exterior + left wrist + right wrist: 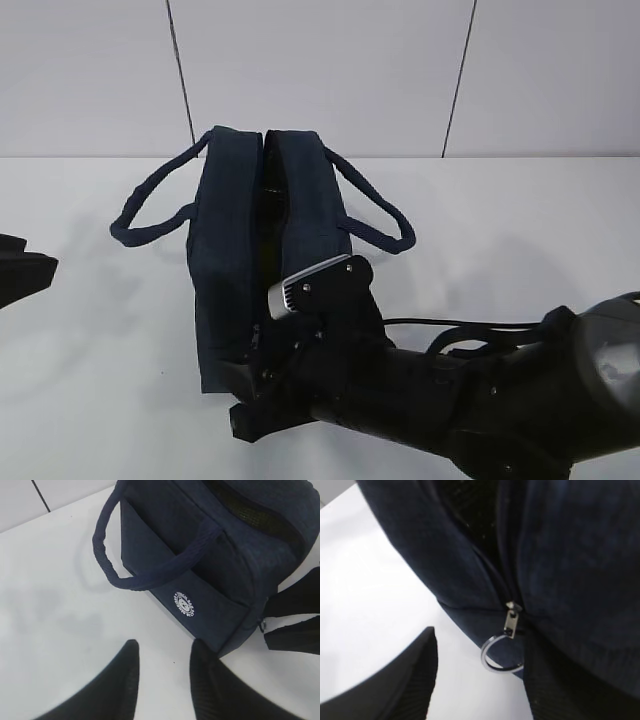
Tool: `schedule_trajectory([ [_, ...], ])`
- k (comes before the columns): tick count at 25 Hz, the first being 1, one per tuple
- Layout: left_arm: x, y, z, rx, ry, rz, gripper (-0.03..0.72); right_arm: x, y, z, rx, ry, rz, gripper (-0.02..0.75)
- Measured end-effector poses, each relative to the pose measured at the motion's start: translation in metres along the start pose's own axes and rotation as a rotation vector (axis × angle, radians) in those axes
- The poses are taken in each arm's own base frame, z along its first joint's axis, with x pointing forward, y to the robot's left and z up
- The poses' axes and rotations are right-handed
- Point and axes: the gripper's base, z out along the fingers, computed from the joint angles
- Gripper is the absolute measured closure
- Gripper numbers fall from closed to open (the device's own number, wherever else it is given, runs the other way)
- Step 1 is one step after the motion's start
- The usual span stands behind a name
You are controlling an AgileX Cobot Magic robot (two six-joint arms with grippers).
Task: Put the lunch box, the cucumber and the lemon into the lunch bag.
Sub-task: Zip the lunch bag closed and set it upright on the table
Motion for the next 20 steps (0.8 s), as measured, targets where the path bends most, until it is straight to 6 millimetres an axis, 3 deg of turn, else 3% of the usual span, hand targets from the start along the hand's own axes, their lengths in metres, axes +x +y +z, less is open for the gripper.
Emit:
schedule_trajectory([
  [9, 0.0, 0.0, 0.0, -0.001, -0.002, 0.0, 0.436, 0.011, -0.004, 0.009, 0.008, 0.036, 0.031, 0.337],
  [20, 0.0, 0.0, 0.0, -0.001, -0.002, 0.0, 0.436, 0.01, -0.003, 0.01, -0.006, 0.01, 0.048, 0.337],
])
